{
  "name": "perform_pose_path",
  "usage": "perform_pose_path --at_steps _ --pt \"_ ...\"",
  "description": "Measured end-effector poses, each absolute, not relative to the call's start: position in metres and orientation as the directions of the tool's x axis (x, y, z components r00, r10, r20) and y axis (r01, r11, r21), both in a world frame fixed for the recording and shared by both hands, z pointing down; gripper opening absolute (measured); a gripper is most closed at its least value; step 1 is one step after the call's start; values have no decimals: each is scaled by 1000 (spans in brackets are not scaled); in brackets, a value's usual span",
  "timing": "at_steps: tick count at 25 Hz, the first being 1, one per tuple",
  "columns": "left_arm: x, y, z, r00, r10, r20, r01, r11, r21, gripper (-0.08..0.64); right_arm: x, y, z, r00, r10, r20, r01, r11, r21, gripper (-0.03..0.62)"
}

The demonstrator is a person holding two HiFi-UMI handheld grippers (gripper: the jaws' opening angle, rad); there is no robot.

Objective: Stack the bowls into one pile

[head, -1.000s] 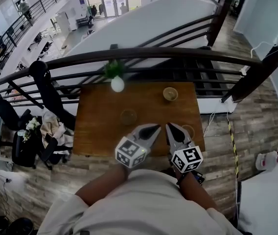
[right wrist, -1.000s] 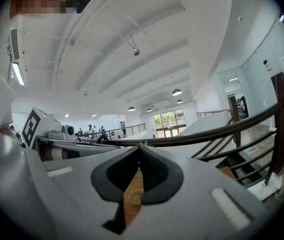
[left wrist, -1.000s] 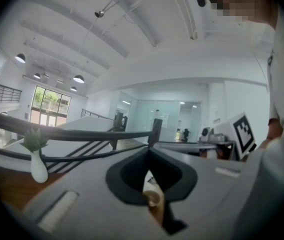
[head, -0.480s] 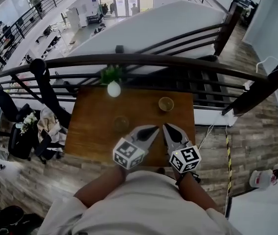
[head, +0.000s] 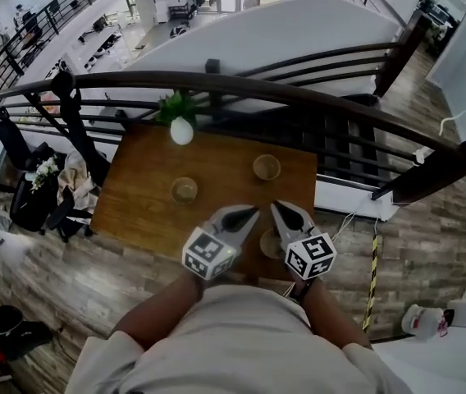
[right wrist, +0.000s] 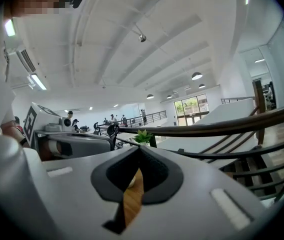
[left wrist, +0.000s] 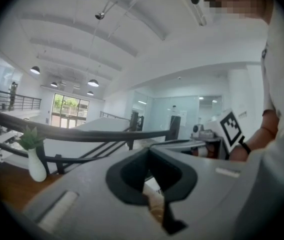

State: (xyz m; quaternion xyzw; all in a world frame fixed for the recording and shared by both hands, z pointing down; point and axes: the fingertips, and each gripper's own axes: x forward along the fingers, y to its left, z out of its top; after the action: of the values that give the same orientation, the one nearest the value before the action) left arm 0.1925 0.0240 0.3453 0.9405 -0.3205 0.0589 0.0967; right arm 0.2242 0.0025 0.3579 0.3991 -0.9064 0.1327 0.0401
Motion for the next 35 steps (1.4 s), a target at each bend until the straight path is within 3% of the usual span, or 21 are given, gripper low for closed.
perform_pose_path --at_steps 12,35 --pt "186 7 434 697 -641 321 -715 -655 244 3 270 -2 451 -677 -656 332 -735 620 -275 8" --pt "225 11 589 688 -479 544 -706 -616 351 5 342 11 623 -550 -577 604 -831 449 -327 29"
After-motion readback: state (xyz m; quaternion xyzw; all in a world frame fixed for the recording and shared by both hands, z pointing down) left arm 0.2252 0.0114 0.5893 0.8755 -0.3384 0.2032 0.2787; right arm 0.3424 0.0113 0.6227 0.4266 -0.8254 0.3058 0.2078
